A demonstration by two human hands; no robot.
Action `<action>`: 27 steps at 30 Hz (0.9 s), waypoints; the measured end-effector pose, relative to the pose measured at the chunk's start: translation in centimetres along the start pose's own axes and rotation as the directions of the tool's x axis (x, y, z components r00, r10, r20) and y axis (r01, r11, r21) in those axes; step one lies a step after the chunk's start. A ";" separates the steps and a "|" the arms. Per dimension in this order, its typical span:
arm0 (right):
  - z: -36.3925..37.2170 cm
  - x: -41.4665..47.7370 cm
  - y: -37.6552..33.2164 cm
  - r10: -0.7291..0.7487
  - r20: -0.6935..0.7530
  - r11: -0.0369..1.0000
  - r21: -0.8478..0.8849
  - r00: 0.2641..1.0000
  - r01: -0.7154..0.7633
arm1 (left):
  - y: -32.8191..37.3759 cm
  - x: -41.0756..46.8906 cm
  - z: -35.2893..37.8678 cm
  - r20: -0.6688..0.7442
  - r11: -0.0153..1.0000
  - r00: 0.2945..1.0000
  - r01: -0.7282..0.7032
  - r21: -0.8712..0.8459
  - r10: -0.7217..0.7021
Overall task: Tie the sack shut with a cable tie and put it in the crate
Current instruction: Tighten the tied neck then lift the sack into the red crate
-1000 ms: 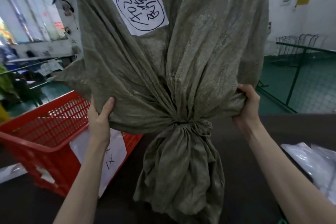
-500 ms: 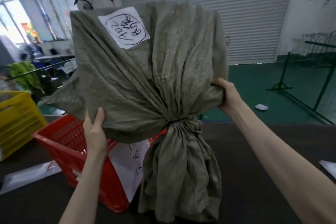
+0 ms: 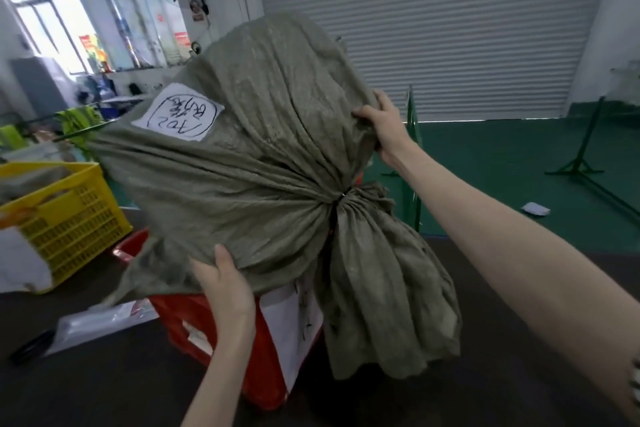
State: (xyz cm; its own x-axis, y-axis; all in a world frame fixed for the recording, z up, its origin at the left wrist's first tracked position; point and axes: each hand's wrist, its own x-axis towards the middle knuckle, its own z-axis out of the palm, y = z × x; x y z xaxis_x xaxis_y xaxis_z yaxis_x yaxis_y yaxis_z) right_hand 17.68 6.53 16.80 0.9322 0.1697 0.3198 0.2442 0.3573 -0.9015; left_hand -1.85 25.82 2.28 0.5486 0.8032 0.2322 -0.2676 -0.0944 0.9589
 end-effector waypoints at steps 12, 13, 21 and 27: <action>1.2 1.7 9.0 0.359 0.080 0.751 -0.616 0.930 -0.237 | 3.2 -0.7 -1.6 0.343 0.566 0.913 -0.168 0.807 -0.219; 1.0 1.1 9.1 0.396 0.100 0.733 -0.633 0.913 -0.249 | 3.2 -0.8 -1.3 0.360 0.511 0.910 -0.214 0.833 -0.206; 0.7 0.9 11.1 0.394 0.224 0.507 -0.862 0.891 -0.008 | 0.6 2.9 -0.6 0.297 0.270 0.931 -0.236 0.933 -0.212; 0.0 1.1 11.1 0.289 0.229 0.276 -0.950 0.930 0.149 | 0.9 4.1 -0.2 0.417 0.209 0.908 -0.417 0.884 0.049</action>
State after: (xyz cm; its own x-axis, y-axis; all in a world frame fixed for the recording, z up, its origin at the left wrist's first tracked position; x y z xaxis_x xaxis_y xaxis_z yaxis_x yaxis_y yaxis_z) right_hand 21.41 10.69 7.14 0.8757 0.4715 0.1039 0.4597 -0.7485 -0.4779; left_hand -0.01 29.21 4.05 0.8149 0.4793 0.3261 0.4155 -0.8751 0.2479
